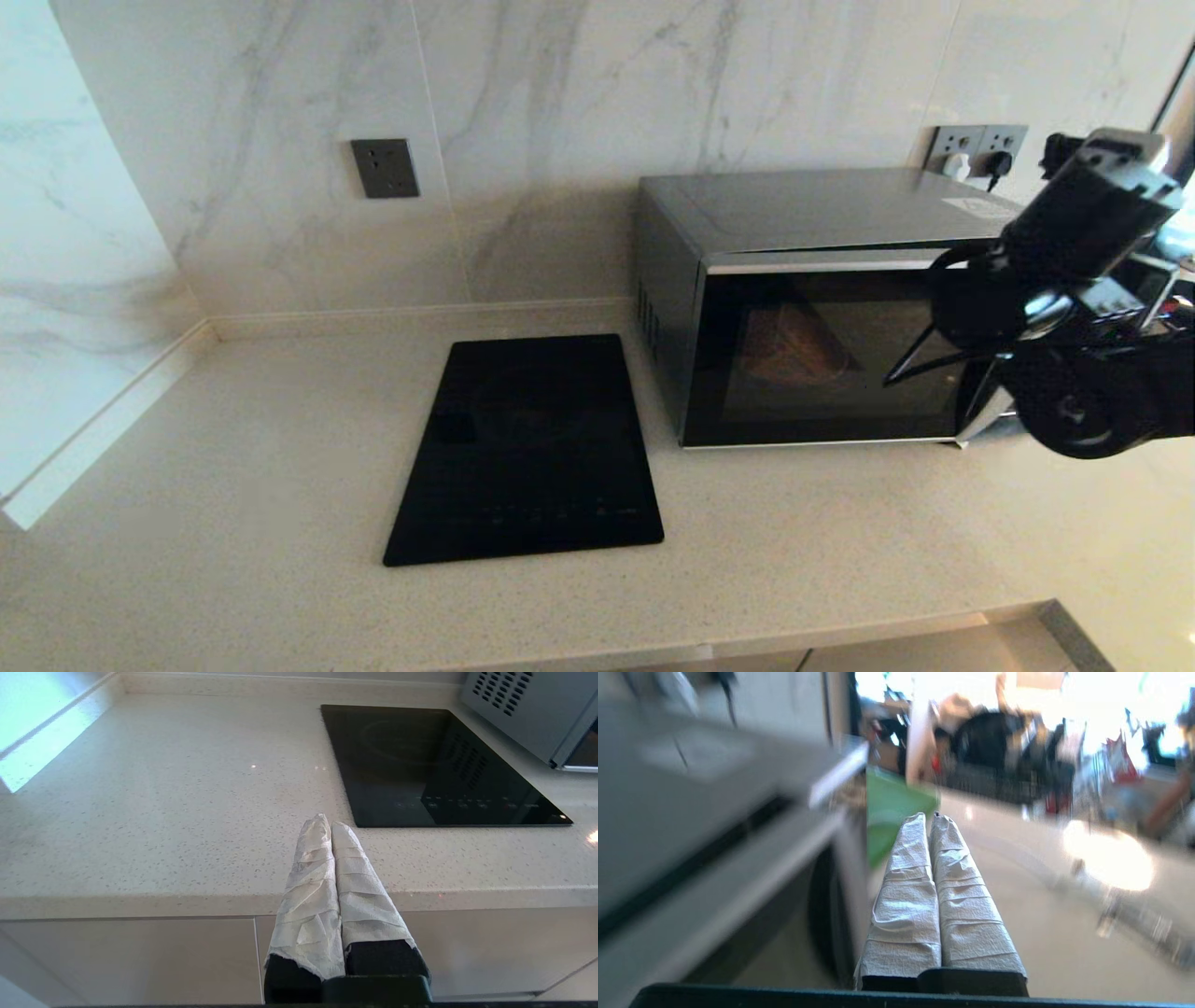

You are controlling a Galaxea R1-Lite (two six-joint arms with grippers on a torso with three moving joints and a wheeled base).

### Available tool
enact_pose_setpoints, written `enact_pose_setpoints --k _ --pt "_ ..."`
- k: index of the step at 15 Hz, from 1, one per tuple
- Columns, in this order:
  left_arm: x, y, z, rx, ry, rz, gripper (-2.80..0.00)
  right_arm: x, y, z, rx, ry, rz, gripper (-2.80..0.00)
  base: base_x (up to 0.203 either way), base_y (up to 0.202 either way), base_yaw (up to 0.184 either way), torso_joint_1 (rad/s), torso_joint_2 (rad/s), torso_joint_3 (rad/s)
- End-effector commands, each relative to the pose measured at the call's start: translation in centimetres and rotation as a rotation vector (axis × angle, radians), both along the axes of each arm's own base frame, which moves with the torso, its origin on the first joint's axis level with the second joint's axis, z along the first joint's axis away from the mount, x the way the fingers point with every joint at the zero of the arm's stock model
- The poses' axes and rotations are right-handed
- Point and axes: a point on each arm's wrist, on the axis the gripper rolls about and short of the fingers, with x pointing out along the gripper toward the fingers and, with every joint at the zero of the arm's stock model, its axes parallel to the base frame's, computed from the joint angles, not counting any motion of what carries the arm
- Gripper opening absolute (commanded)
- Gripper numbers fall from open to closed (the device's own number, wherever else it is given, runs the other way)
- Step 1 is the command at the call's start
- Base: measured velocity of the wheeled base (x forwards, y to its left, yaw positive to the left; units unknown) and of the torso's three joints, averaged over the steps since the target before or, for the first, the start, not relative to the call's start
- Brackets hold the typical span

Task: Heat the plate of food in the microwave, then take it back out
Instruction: Open the microwave oven

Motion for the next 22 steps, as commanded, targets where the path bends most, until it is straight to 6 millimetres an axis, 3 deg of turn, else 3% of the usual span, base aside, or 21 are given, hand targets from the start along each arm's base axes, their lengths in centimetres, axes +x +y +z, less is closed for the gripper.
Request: enact_pose_setpoints --k 1,4,6,10,13,18,20,22 --pt "0.0 0.0 0.0 -0.001 0.001 0.001 -2.8 -4.6 -1.5 5.3 -0.046 -0.04 0.029 -2.8 0.0 0.0 0.0 0.0 0.0 0.0" --pt "0.0 0.0 0.0 -0.001 0.001 0.001 -2.8 -7.7 -2.3 8.2 -0.153 -0.007 0.101 -2.8 0.0 0.0 0.0 0.0 0.0 0.0" --pt "0.0 0.0 0.0 -0.001 0.001 0.001 -2.8 -9.6 -2.3 9.1 -0.215 0.075 0.164 -2.8 0.0 0.0 0.0 0.0 0.0 0.0" --pt "0.0 0.0 0.0 -0.001 0.001 0.001 -2.8 -12.6 -0.1 8.9 -0.31 0.299 0.36 -2.8 0.0 0.0 0.0 0.0 0.0 0.0" --pt "0.0 0.0 0.0 -0.001 0.001 0.001 -2.8 -13.8 1.6 8.9 -0.337 0.308 0.473 -2.8 0.0 0.0 0.0 0.0 0.0 0.0" --pt "0.0 0.0 0.0 -0.001 0.001 0.001 -2.8 -13.6 3.0 7.3 -0.42 0.393 0.546 -2.8 0.0 0.0 0.0 0.0 0.0 0.0" --pt "0.0 0.0 0.0 -0.001 0.001 0.001 -2.8 -13.2 3.1 8.3 -0.408 0.359 0.533 -2.8 0.0 0.0 0.0 0.0 0.0 0.0" --pt "0.0 0.0 0.0 -0.001 0.001 0.001 -2.8 -11.5 2.0 9.7 -0.383 0.333 0.449 -2.8 0.0 0.0 0.0 0.0 0.0 0.0"
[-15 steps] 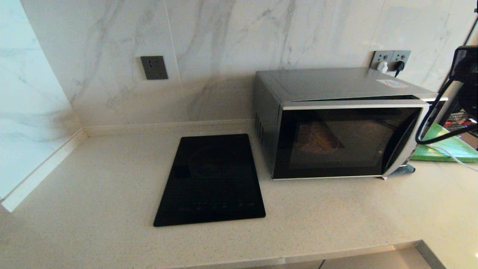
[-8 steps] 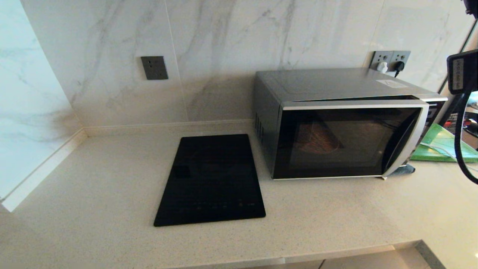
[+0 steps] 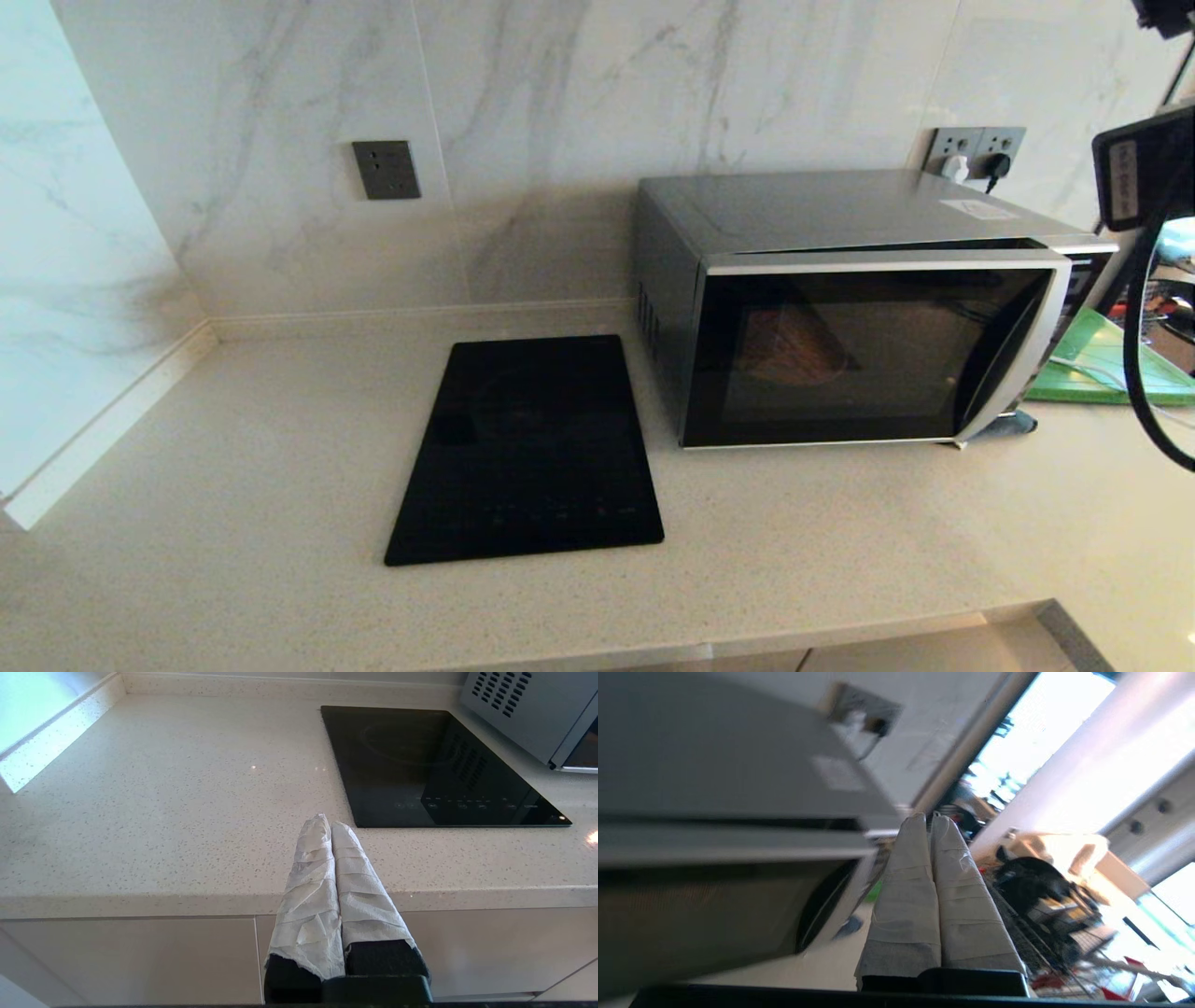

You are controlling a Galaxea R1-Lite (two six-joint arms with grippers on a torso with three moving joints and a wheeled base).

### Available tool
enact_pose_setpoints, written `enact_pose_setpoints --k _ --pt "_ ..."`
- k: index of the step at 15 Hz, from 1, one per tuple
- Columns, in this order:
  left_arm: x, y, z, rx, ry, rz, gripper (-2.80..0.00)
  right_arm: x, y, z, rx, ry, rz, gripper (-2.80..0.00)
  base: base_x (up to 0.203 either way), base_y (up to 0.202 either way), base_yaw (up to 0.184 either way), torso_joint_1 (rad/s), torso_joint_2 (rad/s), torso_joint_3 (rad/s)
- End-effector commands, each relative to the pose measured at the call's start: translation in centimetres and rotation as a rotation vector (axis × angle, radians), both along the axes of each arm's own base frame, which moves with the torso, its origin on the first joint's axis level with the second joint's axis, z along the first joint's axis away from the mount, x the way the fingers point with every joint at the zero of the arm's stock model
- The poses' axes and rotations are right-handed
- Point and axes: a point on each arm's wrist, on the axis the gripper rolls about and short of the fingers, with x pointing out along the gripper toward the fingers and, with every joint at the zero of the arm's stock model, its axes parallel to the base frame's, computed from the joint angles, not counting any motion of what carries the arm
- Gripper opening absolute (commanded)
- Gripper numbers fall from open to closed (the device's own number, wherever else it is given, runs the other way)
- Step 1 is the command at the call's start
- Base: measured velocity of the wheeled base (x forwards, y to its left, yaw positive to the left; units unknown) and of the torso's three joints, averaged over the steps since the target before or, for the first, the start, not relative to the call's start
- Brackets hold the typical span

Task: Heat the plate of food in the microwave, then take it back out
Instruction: Open the microwave oven

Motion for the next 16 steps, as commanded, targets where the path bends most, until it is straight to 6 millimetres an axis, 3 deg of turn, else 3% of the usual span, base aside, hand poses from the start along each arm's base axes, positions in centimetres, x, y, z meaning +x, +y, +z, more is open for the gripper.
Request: enact_pose_setpoints --k 1,3,5,10,12,16 --pt "0.0 0.0 0.0 -0.001 0.001 0.001 -2.8 2.0 -1.2 0.8 -0.008 -0.007 -0.096 -2.8 0.0 0.0 0.0 0.0 0.0 0.0" --pt "0.0 0.0 0.0 -0.002 0.001 0.001 -2.8 1.9 -1.8 1.5 -0.018 -0.042 -0.12 -2.8 0.0 0.0 0.0 0.0 0.0 0.0" --pt "0.0 0.0 0.0 0.0 0.001 0.001 -2.8 0.5 -3.4 2.6 -0.067 -0.059 -0.099 -2.8 0.0 0.0 0.0 0.0 0.0 0.0" --pt "0.0 0.0 0.0 0.0 0.001 0.001 -2.8 -2.9 -8.9 4.9 -0.165 0.067 0.19 -2.8 0.0 0.0 0.0 0.0 0.0 0.0" --pt "0.0 0.0 0.0 0.0 0.001 0.001 -2.8 -4.3 -10.1 6.4 -0.042 0.077 0.285 -2.8 0.0 0.0 0.0 0.0 0.0 0.0" --pt "0.0 0.0 0.0 0.0 0.001 0.001 -2.8 -5.0 -10.3 7.4 0.574 -0.049 0.409 -2.8 0.0 0.0 0.0 0.0 0.0 0.0"
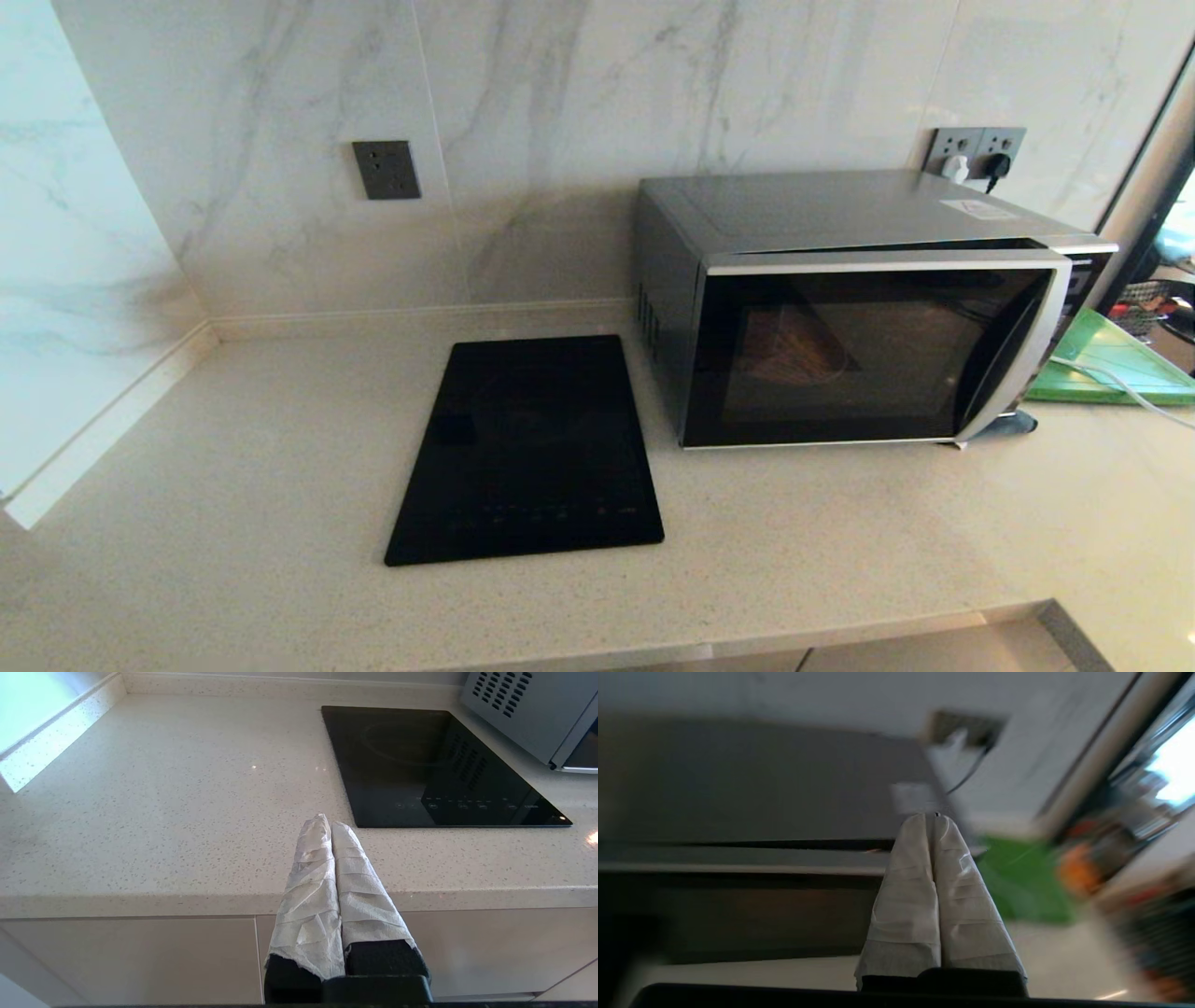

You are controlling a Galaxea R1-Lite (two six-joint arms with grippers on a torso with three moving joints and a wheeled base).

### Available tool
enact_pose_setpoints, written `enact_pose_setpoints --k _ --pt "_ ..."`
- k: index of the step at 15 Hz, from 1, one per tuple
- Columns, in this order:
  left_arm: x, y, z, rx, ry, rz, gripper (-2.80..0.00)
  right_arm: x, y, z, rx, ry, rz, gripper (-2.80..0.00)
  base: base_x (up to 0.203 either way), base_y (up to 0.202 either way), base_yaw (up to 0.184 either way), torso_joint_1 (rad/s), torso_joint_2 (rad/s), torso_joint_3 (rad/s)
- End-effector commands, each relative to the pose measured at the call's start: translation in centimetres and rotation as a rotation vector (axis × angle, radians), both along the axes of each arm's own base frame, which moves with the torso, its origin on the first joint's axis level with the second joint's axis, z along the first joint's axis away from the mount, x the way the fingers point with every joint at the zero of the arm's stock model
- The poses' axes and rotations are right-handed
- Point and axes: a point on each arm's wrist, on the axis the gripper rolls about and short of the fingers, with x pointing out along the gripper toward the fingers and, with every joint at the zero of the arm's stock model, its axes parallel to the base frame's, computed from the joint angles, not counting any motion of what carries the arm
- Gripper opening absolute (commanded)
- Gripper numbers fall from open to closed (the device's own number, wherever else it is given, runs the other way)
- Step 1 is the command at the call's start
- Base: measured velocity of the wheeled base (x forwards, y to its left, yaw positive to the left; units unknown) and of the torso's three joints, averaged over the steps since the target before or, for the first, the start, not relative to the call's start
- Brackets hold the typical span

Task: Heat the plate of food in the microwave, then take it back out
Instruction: Open the microwave oven

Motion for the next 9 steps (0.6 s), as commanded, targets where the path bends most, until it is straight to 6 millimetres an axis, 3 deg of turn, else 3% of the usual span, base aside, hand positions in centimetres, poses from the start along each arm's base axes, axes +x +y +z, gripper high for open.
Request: enact_pose_setpoints --k 1,3,5,9 --pt "0.0 0.0 0.0 0.0 0.001 0.001 -2.8 0.8 -0.1 -0.6 0.431 0.052 0.018 -2.8 0.0 0.0 0.0 0.0 0.0 0.0" --pt "0.0 0.0 0.0 -0.001 0.001 0.001 -2.8 3.6 -0.2 -2.3 0.611 0.187 0.005 -2.8 0.0 0.0 0.0 0.0 0.0 0.0" --pt "0.0 0.0 0.0 0.0 0.001 0.001 -2.8 6.5 -0.7 -2.4 0.731 0.215 -0.028 -2.8 0.0 0.0 0.0 0.0 0.0 0.0" --pt "0.0 0.0 0.0 -0.001 0.001 0.001 -2.8 12.4 -1.7 -5.2 0.811 0.315 -0.153 -2.8 0.0 0.0 0.0 0.0 0.0 0.0"
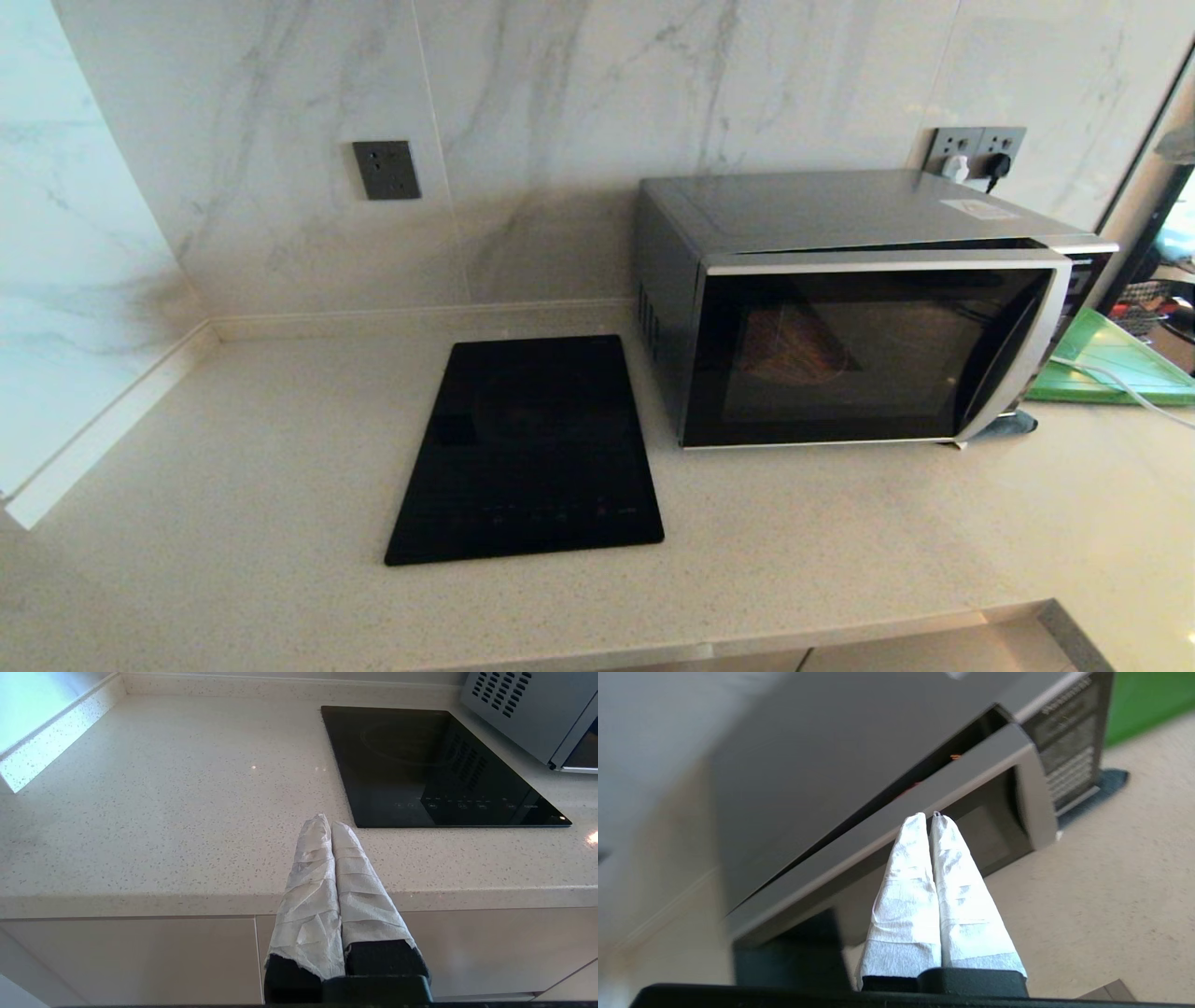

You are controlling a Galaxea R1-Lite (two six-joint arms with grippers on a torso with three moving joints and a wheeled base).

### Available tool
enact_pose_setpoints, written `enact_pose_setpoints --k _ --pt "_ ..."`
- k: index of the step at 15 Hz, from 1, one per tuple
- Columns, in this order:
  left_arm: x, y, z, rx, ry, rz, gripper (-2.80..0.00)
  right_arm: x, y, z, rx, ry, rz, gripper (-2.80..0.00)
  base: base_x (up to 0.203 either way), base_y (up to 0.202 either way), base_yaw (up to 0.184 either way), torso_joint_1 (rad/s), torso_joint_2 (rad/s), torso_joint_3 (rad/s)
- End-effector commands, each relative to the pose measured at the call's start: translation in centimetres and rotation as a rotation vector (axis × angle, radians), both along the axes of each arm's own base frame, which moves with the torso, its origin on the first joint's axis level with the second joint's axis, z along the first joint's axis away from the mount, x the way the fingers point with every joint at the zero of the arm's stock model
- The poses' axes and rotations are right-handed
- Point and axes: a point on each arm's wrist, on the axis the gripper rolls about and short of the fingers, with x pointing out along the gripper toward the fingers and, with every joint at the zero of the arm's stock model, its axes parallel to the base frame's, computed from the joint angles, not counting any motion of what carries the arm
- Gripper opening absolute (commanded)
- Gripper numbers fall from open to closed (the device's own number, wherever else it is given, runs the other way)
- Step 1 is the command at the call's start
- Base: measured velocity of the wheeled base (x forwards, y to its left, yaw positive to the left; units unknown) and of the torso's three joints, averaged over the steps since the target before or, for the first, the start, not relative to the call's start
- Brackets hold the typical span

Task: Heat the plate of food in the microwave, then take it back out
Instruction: Open the microwave oven

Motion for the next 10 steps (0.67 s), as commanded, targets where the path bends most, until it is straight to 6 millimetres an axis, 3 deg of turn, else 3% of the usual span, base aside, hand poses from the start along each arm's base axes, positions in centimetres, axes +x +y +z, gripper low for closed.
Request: enact_pose_setpoints --k 1,5,10 --pt "0.0 0.0 0.0 0.0 0.001 0.001 -2.8 4.9 -0.6 -3.1 -0.003 0.121 -0.046 -2.8 0.0 0.0 0.0 0.0 0.0 0.0" --pt "0.0 0.0 0.0 0.0 0.001 0.001 -2.8 7.5 -0.9 -5.2 -0.093 0.199 -0.055 -2.8 0.0 0.0 0.0 0.0 0.0 0.0" --pt "0.0 0.0 0.0 0.0 0.001 0.001 -2.8 10.8 -1.4 -6.2 -0.194 0.138 -0.133 -2.8 0.0 0.0 0.0 0.0 0.0 0.0"
